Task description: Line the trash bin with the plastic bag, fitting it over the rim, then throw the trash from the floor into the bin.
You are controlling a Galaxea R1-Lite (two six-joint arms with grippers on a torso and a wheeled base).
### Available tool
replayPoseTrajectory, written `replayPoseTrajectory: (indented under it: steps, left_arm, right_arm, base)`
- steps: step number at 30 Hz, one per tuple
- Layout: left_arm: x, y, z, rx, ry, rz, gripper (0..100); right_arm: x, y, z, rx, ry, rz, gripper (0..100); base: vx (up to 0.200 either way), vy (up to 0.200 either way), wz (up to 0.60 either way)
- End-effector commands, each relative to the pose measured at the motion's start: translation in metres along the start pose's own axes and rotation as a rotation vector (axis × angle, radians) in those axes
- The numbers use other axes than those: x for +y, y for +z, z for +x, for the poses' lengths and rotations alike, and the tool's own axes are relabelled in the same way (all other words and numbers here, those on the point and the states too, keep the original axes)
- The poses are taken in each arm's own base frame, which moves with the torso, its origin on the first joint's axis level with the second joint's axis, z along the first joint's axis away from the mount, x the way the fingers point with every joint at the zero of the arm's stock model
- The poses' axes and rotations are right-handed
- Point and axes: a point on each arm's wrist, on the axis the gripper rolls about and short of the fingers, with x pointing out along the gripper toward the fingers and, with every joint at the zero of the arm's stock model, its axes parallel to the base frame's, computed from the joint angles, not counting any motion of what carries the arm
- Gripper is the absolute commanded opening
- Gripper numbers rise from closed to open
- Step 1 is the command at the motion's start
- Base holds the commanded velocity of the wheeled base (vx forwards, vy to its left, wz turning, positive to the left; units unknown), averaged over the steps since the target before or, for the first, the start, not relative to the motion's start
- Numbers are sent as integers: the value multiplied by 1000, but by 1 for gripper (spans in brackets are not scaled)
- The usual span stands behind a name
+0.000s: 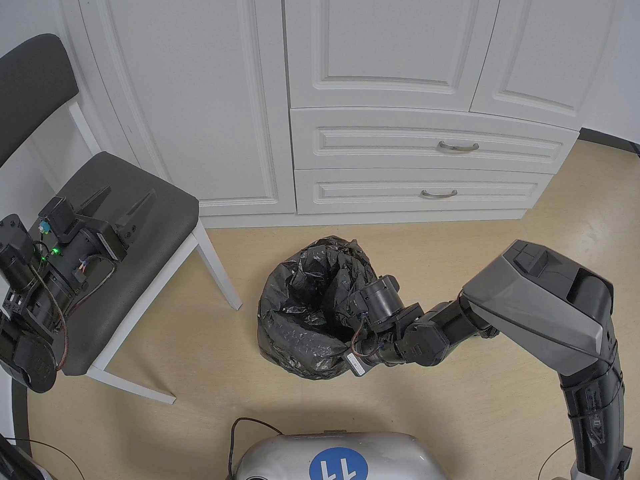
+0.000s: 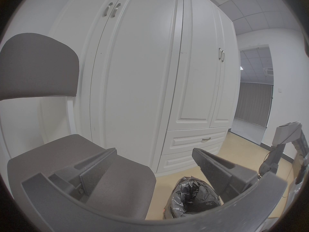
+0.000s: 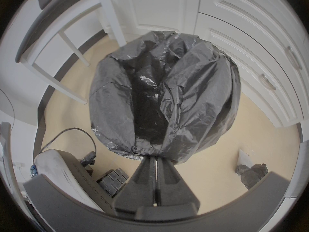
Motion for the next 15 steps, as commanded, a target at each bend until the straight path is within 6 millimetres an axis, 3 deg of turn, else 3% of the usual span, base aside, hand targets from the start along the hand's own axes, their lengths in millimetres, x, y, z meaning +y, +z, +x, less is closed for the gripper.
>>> replayPoseTrajectory:
  steps: [1,15]
  left_arm:
    - [0,-1,0,3,-1,-1,100]
    - [-1,-4,2,13,-6,-4,100]
  right_arm:
    - [-10,-6,1,17,-8,16,0]
    - [-28,-33,8,14,-36,11,0]
  base:
    - [0,0,0]
    - [0,0,0]
